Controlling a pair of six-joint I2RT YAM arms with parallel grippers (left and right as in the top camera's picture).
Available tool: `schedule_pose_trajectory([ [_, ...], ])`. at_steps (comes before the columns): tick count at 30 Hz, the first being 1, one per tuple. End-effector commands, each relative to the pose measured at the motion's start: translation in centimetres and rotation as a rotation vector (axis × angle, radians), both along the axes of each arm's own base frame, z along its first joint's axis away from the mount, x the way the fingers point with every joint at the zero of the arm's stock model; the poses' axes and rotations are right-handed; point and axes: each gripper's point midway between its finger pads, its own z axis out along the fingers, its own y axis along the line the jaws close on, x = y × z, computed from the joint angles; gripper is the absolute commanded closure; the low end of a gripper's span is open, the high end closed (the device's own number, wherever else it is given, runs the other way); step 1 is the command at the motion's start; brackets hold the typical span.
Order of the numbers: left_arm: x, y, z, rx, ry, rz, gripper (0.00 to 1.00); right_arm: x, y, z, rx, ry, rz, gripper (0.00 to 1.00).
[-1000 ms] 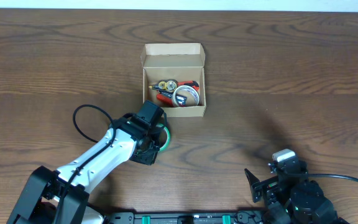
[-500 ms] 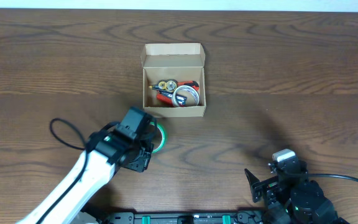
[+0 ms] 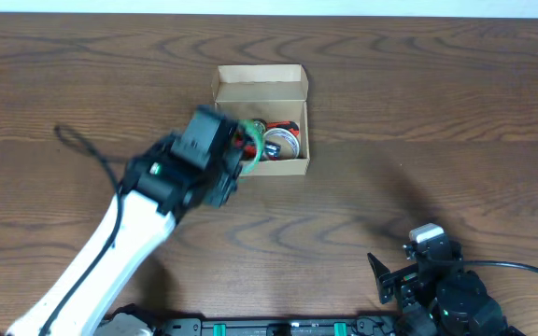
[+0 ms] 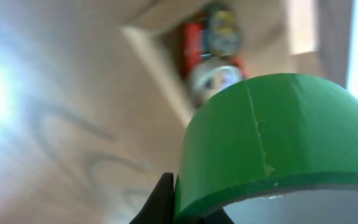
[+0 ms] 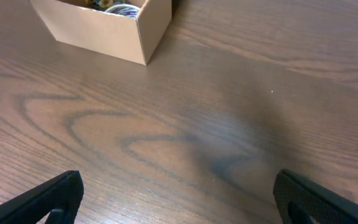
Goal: Pack container
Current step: 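Lift the green tape roll and lower it into the box, release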
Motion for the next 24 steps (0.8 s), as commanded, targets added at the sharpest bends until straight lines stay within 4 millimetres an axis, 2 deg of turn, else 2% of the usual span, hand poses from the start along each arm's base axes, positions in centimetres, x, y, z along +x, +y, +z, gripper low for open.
schedule_pose_trajectory([
  [1, 3.2, 0.2, -0.5, 0.093, -0.027, -0.036, 0.95, 0.0, -0.1, 0.1, 0.008, -0.008, -0.008, 0.01],
  [5, 5.8, -0.4, -2.8, 0.092, 0.04, -0.028, 0.95, 0.0, -0.1, 0.1, 0.008, -0.008, -0.008, 0.01],
  [11, 8.4, -1.4, -7.1, 0.097, 0.108, -0.03, 0.95, 0.0, -0.1, 0.1, 0.008, -0.008, -0.008, 0.01],
  [19, 9.8, -1.6, -11.4, 0.11, 0.193, -0.023, 0.95, 0.0, -0.1, 0.1, 0.008, -0.008, -0.008, 0.01],
  [24, 10.1, -1.3, -12.9, 0.111, 0.232, -0.017, 0.94, 0.0, -0.1, 0.1, 0.008, -0.008, -0.008, 0.01],
])
